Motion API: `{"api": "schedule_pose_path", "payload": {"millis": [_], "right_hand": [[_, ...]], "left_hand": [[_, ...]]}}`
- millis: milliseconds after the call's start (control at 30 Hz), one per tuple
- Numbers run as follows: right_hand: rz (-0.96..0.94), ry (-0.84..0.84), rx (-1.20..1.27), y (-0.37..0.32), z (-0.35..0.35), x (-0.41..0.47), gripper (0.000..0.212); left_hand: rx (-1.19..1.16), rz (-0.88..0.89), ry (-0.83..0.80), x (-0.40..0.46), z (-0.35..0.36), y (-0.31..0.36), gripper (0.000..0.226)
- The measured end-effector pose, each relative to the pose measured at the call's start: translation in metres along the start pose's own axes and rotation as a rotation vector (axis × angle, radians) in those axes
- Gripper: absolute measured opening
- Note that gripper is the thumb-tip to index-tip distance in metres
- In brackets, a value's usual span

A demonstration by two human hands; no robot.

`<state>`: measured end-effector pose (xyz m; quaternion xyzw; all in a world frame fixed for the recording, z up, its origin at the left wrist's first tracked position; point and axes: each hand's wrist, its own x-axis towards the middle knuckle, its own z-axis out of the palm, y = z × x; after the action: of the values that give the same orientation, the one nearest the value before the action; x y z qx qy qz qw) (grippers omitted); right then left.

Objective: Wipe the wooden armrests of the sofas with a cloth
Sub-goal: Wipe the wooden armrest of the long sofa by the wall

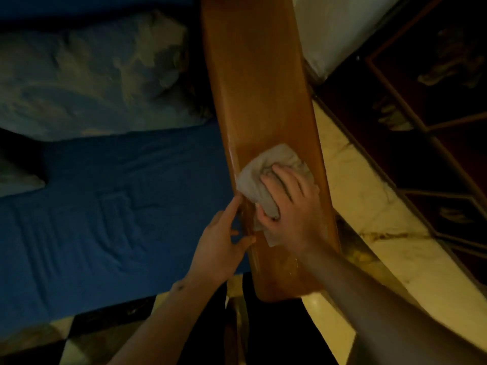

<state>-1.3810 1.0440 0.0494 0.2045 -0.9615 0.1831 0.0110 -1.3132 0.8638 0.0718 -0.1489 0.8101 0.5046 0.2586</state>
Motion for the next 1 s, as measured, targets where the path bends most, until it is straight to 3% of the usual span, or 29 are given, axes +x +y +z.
{"api": "schedule_pose_path", "payload": {"millis": [233,400,567,700,833,1000], "right_hand": [[0.292,0.052,0.023,-0.036,0.004,-0.174,0.052],[0.293,0.040,-0.004,-0.035,0.000,-0.180,0.051],[0.322,0.089,-0.023,-0.001,-0.003,-0.091,0.052],[0.228,0.178,-0.053,0.029,0.002,0.032,0.054],[0.179,0.256,-0.046,0.044,0.013,0.157,0.051],[0.130,0.215,-0.035,0.038,0.018,0.276,0.054]], "left_hand": [[0.142,0.029,-0.155,-0.072,0.050,-0.024,0.063],[0.209,0.006,-0.136,-0.083,0.055,-0.023,0.083],[0.196,0.046,0.020,-0.022,0.025,0.016,0.091],[0.193,0.079,0.190,0.051,-0.021,0.044,0.064],[0.197,0.036,0.190,0.117,-0.068,0.068,0.094],[0.262,-0.098,0.077,0.142,-0.080,0.078,0.128]]}}
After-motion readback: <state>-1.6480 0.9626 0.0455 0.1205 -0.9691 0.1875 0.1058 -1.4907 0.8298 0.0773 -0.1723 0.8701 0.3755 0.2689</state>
